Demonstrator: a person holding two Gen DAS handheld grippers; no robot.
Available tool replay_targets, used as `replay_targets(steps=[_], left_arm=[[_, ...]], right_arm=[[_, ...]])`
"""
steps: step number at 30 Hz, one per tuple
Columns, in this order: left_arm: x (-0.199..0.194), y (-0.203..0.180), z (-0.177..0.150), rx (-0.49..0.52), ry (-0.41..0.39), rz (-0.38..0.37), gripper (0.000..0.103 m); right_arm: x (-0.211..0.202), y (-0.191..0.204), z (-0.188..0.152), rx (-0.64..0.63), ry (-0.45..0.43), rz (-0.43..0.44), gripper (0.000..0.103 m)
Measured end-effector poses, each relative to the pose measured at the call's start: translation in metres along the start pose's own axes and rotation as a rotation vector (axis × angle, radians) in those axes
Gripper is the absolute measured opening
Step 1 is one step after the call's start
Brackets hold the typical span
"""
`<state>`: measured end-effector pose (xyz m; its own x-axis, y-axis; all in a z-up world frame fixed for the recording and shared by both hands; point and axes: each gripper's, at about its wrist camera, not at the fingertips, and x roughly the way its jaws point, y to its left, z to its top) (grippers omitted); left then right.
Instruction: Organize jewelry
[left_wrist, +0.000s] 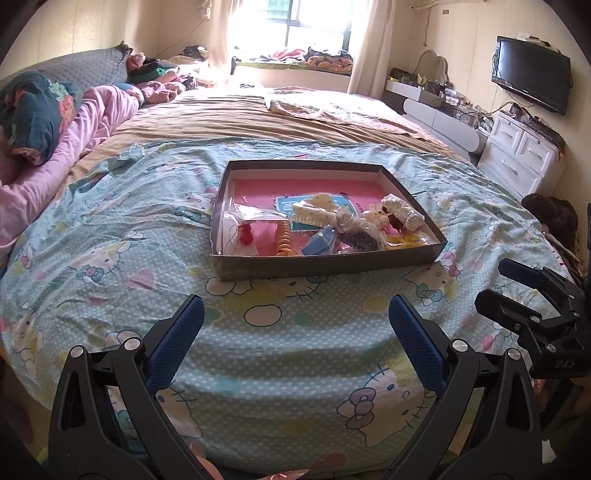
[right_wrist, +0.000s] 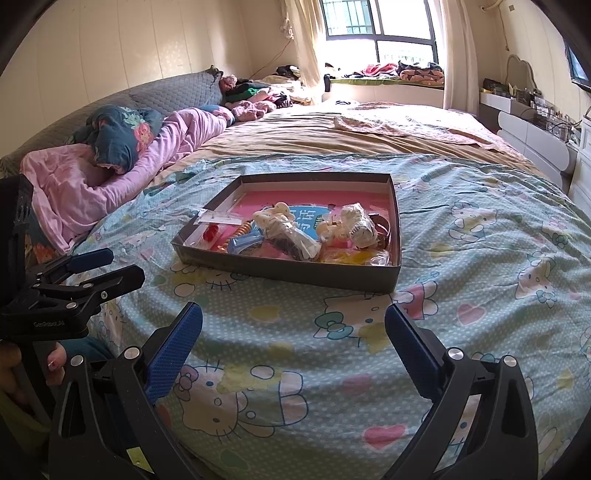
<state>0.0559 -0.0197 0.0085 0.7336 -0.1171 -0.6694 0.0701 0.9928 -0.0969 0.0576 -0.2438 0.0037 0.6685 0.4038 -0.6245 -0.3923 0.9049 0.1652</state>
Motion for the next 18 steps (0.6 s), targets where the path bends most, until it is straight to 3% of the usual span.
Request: replay_targets(steps=[18], left_arm=[[0.0073,0.0013,-0.0031,-0.007,0.031,0.01,0.094]], right_arm=[[0.0039,-0.0024,-0.0025,-0.002,0.006,-0.006,0.098]])
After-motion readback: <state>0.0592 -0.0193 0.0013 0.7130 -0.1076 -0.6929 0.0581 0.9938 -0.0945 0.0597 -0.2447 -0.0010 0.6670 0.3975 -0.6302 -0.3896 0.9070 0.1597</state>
